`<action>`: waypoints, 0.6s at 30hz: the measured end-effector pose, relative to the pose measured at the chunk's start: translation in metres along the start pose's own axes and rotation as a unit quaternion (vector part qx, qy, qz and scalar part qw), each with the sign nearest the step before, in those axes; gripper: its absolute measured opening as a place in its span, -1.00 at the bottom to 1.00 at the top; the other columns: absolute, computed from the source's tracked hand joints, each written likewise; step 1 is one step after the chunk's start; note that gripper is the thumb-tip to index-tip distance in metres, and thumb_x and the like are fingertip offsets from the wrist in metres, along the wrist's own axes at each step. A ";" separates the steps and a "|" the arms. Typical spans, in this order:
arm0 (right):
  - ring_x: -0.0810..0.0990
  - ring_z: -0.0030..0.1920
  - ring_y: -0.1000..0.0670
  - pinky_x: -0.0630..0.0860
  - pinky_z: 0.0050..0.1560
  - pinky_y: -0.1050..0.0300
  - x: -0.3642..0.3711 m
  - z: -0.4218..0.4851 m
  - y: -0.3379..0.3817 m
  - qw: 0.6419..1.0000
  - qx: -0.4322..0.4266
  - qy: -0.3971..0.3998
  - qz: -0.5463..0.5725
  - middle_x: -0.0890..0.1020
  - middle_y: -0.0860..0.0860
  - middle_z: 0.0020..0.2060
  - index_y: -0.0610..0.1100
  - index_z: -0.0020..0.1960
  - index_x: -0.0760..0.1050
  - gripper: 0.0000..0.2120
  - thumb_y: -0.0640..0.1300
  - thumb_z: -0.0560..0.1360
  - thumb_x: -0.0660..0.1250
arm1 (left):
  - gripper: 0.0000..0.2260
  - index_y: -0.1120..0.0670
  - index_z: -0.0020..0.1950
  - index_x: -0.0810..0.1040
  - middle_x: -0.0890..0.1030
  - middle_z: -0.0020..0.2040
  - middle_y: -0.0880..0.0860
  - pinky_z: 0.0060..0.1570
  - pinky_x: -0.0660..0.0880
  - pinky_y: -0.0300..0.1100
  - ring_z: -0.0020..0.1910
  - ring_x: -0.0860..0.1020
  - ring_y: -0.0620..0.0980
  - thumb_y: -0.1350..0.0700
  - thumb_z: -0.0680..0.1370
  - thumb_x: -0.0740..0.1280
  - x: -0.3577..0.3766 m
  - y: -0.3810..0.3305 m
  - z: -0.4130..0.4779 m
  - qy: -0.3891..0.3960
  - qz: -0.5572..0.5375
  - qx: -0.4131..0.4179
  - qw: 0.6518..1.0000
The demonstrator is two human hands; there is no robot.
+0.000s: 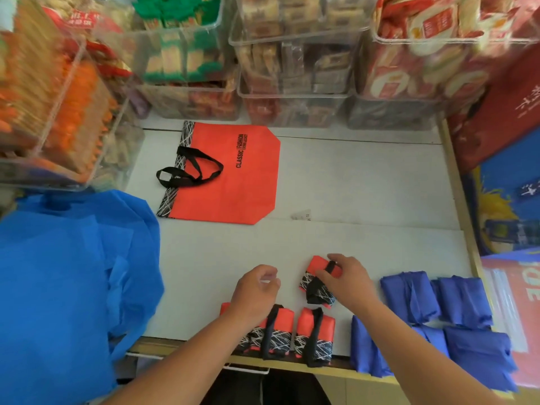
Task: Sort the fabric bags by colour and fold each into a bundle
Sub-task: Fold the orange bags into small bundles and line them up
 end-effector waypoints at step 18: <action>0.60 0.25 0.04 0.48 0.24 0.14 0.010 0.034 0.164 0.990 -0.092 0.012 0.104 0.65 0.10 0.22 -0.04 0.34 0.58 -0.64 0.11 0.62 0.33 | -0.43 -0.12 0.63 0.25 0.14 0.64 0.22 0.58 0.14 0.05 0.65 0.04 0.19 -0.24 0.65 0.21 -0.147 0.011 0.090 -0.093 0.226 0.007 0.970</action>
Point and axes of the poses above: each hand's wrist, its own z-axis towards the middle knuckle, its own x-axis out of the palm, y = z × x, the point moved 2 cm from there along z, towards the middle knuckle
